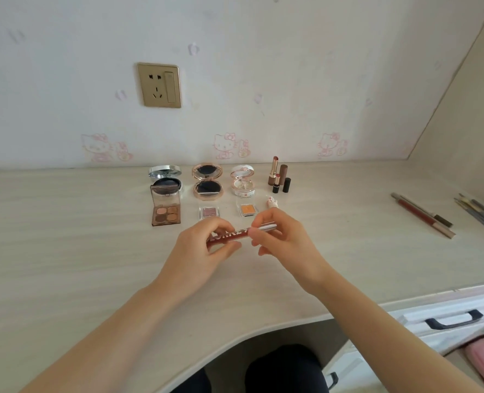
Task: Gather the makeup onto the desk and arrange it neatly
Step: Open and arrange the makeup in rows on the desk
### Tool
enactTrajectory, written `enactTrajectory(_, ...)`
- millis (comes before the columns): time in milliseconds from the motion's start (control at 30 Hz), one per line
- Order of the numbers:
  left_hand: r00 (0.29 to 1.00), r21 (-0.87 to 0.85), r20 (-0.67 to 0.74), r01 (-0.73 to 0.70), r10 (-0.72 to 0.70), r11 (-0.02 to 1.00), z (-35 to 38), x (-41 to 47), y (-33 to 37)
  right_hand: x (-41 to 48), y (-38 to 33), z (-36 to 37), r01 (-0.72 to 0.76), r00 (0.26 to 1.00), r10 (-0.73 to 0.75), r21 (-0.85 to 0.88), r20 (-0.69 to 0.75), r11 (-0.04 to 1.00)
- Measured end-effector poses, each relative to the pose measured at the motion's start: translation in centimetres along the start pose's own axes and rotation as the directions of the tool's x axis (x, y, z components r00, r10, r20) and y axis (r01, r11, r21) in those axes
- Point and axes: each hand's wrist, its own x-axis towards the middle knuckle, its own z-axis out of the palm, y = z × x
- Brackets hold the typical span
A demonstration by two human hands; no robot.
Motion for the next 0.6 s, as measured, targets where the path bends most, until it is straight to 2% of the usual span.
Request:
enactTrajectory(133, 0.999, 0.061, -0.001, -0.047, 0.047, 0.997, 0.2, -0.4, -0.8, 0.1, 1.1, 0.5, -0.013, 0.991, 0.023, 0.075, -0.128, 0.997)
enactTrajectory(233, 0.995, 0.140, 0.007, -0.095, 0.095, 0.986, 0.4, -0.7, -1.2, -0.1, 2.1, 0.6, 0.020, 0.982, -0.019, 0.000, -0.190, 1.000)
enactTrajectory(467, 0.986, 0.183, -0.040, -0.154, 0.164, 0.971, 0.5, -0.6, -1.5, -0.2, 3.0, 0.1, 0.101, 0.981, -0.104, -0.029, -0.162, 0.995)
enactTrajectory(600, 0.982, 0.164, -0.069, -0.165, 0.178, 0.972, 0.3, -0.6, -1.4, -0.1, 2.7, 0.4, 0.021, 0.982, 0.001, 0.116, -0.188, 0.993)
